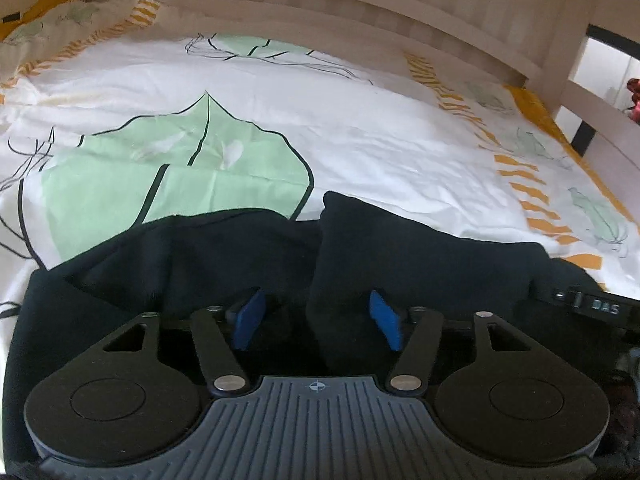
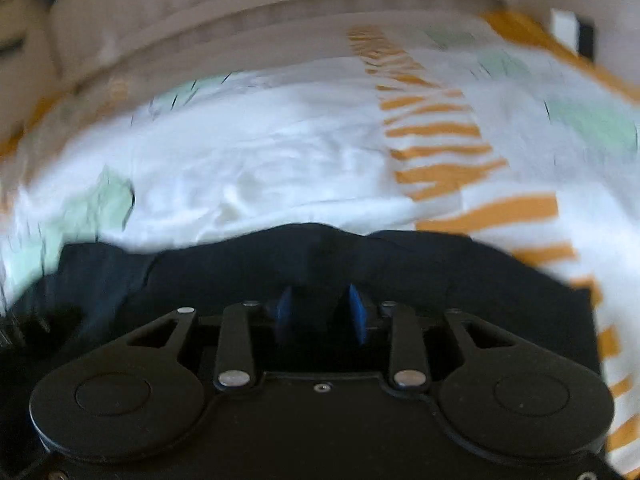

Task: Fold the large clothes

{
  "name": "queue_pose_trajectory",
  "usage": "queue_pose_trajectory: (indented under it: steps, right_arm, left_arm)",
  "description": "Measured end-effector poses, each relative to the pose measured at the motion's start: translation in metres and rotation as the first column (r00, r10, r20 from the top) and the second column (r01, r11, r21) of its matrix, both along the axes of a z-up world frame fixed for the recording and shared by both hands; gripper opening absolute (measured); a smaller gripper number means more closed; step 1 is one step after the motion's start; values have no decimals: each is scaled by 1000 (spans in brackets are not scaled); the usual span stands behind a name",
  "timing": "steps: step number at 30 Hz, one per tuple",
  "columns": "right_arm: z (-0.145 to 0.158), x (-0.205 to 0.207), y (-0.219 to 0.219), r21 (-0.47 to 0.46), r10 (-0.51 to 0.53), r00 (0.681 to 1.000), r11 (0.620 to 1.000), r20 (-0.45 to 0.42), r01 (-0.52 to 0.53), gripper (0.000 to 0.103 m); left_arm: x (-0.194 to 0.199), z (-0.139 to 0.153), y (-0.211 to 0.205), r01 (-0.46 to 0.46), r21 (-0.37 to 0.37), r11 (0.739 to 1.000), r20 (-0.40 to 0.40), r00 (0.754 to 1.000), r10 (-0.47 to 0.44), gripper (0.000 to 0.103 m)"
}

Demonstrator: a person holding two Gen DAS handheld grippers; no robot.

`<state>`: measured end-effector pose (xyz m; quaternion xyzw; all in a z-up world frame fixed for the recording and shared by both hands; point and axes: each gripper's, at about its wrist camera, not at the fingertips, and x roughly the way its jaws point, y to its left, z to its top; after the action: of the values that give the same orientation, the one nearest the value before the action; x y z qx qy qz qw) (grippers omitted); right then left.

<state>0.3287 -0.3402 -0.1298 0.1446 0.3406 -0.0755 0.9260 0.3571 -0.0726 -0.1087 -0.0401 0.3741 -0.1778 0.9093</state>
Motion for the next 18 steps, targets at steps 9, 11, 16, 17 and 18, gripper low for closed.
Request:
queue_pose_trajectory:
  steps: [9,11,16,17,18]
  right_arm:
    - [30,-37,9,-49,40,993,998,115,-35,75]
    - [43,-57,16,-69,69,986,996,153,-59,78]
    - [61,-102,43,-102,140,973,987,184,-122,81]
    - [61,-108,49,-109,152,972,985,181,-134,82]
    - [60,-114,57,-121,170,970,981,173,-150,84]
  left_arm:
    - [-32,35,19,-22,-33,999,22,1000,23,68]
    - [-50,44,23,-14,-20,1000,42,999,15,69]
    - [-97,51,21,54,24,998,83,995,-56,70]
    - [-104,48,17,73,41,996,89,993,-76,71]
    - [-109,44,11,94,66,993,94,991,-100,71]
